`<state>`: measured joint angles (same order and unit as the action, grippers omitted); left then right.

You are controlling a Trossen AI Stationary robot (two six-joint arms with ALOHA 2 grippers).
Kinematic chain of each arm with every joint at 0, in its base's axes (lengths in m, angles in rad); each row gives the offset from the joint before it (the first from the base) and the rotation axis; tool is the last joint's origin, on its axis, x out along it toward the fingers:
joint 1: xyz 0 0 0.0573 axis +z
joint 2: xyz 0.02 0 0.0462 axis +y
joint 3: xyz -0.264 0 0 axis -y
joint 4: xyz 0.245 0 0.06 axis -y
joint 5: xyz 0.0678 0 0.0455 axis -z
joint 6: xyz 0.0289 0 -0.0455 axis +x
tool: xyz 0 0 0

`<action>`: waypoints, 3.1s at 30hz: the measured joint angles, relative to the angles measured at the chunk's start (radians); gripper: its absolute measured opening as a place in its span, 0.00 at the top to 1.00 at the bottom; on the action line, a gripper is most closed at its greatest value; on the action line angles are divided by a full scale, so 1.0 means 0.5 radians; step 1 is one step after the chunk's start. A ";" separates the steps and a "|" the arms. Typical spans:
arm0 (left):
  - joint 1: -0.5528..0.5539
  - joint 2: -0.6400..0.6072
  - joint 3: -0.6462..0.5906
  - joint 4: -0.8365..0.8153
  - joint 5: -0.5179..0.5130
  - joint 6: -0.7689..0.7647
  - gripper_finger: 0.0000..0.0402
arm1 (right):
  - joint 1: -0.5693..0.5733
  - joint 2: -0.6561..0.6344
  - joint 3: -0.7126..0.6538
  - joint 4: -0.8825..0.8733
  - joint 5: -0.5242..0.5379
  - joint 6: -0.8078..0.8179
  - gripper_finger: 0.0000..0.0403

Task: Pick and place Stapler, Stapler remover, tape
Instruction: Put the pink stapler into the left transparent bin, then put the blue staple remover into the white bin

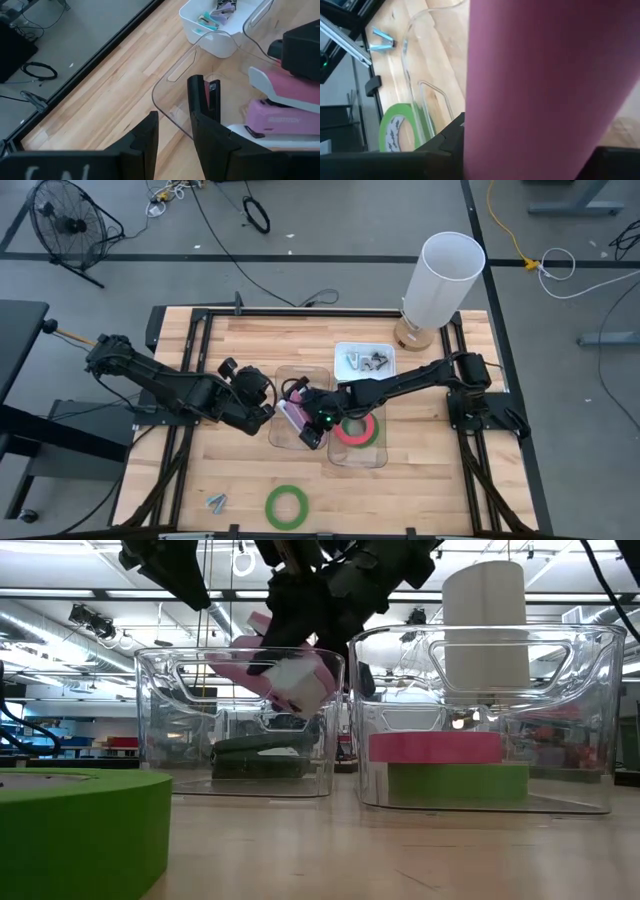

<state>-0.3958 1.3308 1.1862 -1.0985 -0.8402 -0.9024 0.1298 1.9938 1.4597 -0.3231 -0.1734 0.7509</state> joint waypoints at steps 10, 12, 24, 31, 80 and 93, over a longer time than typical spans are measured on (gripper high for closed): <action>0.000 0.000 0.000 0.000 0.000 0.000 0.70 | 0.006 -0.001 0.002 0.044 0.053 -0.002 0.32; 0.000 0.000 0.000 0.000 -0.001 0.000 0.70 | 0.006 -0.001 0.001 0.058 0.060 -0.007 0.31; -0.006 0.000 0.000 -0.006 0.252 -0.001 0.70 | -0.037 -0.066 0.002 0.248 -0.006 -0.169 0.43; -0.204 0.000 0.000 -0.129 0.656 -0.151 0.70 | -0.032 -0.201 0.002 0.172 -0.237 -0.215 0.49; -1.494 0.871 -0.197 0.624 1.633 -2.033 0.70 | 0.653 -0.298 0.002 -0.121 0.078 -0.323 0.55; -1.476 0.874 -0.198 0.621 1.907 -2.046 0.70 | 0.653 -0.298 0.002 -0.121 0.107 -0.328 0.55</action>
<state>-1.1339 1.7679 1.0874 -0.7879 0.1132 -1.9255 0.4561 1.8450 1.4609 -0.3836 -0.1200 0.5869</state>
